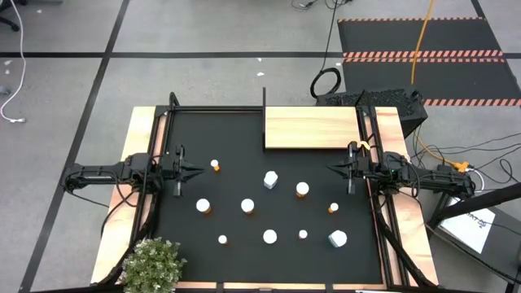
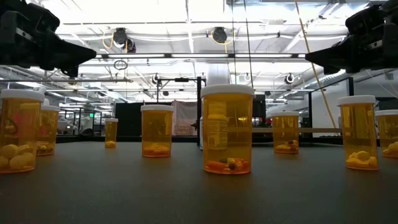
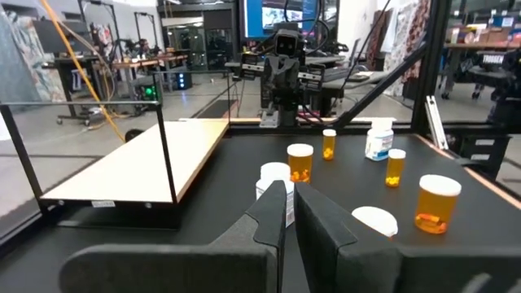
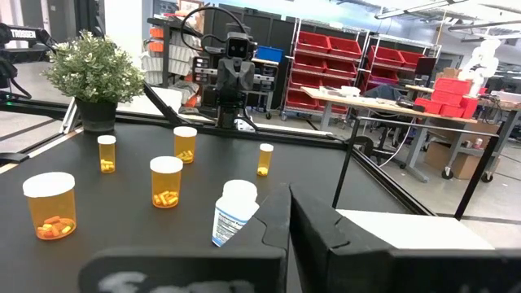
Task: Pick and place medicine bottles onto shelf by color
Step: Put the small orange pill bottle on the shelf
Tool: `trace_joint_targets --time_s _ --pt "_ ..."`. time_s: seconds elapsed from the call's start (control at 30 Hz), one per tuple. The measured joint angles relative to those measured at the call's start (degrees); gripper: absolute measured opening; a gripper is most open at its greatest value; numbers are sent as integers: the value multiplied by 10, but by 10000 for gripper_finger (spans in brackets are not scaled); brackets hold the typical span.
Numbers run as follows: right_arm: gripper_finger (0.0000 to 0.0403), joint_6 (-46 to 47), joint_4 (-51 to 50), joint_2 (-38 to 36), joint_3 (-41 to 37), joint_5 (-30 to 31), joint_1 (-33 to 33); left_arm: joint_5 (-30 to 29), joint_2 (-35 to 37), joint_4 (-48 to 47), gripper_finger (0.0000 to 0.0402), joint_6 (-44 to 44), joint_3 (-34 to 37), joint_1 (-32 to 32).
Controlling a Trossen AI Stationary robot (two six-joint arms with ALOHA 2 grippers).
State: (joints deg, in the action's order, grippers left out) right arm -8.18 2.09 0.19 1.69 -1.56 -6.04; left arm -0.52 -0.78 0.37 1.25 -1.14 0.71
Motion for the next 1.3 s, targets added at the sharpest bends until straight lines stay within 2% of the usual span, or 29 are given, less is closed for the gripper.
trace_joint_targets --time_s 0.37,0.53,0.8,1.3 --pt "0 0 0 0 0 0 0 10 0 30 30 -32 -2 -1" --pt "0 0 0 0 0 0 0 10 -8 -2 30 -26 -44 -1" --pt "0 0 0 0 0 0 0 5 -89 -145 30 -1 -216 -1" --pt "0 -16 1 0 0 3 0 5 -306 -405 30 -9 -587 -1"
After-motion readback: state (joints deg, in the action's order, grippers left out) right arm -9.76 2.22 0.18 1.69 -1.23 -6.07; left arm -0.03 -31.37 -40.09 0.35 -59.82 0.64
